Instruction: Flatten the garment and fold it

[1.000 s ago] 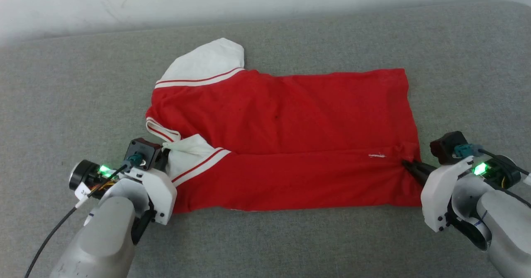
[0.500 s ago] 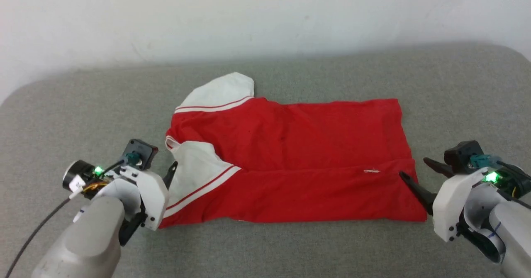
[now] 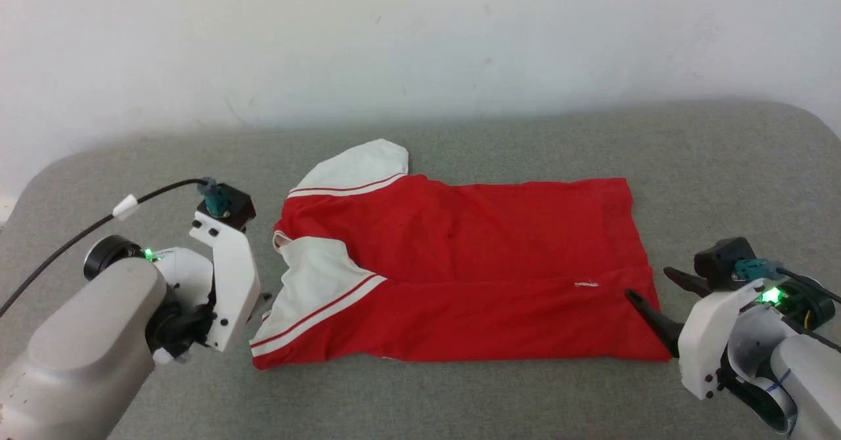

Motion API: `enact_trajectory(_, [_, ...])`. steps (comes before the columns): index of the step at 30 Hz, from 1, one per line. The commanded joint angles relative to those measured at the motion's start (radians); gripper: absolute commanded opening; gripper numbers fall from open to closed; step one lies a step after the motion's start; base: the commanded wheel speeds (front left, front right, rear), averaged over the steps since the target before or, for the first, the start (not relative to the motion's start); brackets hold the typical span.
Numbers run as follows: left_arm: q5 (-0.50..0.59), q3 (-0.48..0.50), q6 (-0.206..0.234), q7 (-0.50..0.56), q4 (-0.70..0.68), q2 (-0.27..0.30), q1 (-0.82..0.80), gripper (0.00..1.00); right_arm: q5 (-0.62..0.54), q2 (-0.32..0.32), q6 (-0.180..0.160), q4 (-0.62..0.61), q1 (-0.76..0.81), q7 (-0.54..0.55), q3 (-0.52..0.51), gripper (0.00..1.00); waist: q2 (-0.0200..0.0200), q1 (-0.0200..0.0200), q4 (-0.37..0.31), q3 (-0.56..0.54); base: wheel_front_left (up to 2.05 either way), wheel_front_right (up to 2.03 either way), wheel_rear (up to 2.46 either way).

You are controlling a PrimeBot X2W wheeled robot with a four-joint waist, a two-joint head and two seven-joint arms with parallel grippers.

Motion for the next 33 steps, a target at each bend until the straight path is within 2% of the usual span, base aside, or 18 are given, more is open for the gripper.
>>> enact_trajectory(1, [-0.006, -0.008, -0.006, 0.011, -0.003, 0.001, -0.013, 1.00, -0.006, 0.006, -0.001, -0.004, 0.008, 0.003, -0.006, 1.00, 0.0000, 0.0001, -0.005, 0.004, 0.00, 0.00, 0.00])
enact_trajectory(4, [-0.036, -0.031, -0.006, 0.080, 0.014, -0.001, -0.025, 1.00, -0.014, 0.014, -0.001, -0.017, 0.004, 0.017, -0.009, 1.00, 0.0000, 0.0001, -0.018, 0.015, 0.00, 0.00, 0.00])
enact_trajectory(7, [-0.052, -0.056, -0.006, 0.125, 0.072, -0.029, -0.021, 1.00, -0.019, 0.022, -0.001, -0.023, -0.008, 0.027, -0.009, 1.00, 0.0000, 0.0001, -0.038, 0.032, 0.00, 0.00, 0.00])
enact_trajectory(18, [-0.031, -0.135, -0.006, 0.127, 0.245, -0.103, 0.004, 1.00, -0.021, 0.038, -0.001, -0.011, -0.057, 0.030, 0.001, 1.00, 0.0000, 0.0001, -0.076, 0.063, 0.00, 0.00, 0.00])
enact_trajectory(19, [-0.040, -0.141, -0.006, 0.124, 0.253, -0.108, 0.009, 0.88, -0.020, 0.039, -0.001, -0.010, -0.063, 0.032, 0.004, 1.00, 0.0000, 0.0001, -0.078, 0.062, 0.00, 0.00, 0.00])
enact_trajectory(20, [-0.055, -0.144, -0.006, 0.121, 0.258, -0.112, 0.013, 0.34, -0.020, 0.039, -0.001, -0.009, -0.070, 0.036, 0.007, 1.00, 0.0000, 0.0001, -0.079, 0.060, 0.00, 0.00, 0.00])
enact_trajectory(21, [-0.069, -0.150, -0.006, 0.122, 0.258, -0.113, 0.015, 0.00, -0.021, 0.036, -0.001, -0.007, -0.078, 0.042, 0.010, 1.00, 0.0000, 0.0001, -0.079, 0.056, 0.00, 0.00, 0.00])
enact_trajectory(28, [-0.121, -0.180, -0.006, 0.069, 0.201, -0.077, -0.006, 0.00, 0.011, -0.020, -0.001, -0.018, -0.165, 0.155, 0.041, 1.00, 0.0000, 0.0001, -0.060, 0.019, 0.00, 0.00, 0.00])
enact_trajectory(33, [-0.141, -0.207, -0.006, 0.041, 0.141, -0.049, -0.018, 0.00, 0.092, -0.079, -0.001, -0.033, -0.238, 0.387, 0.134, 1.00, 0.0000, 0.0001, -0.041, 0.006, 0.00, 0.00, 0.00])
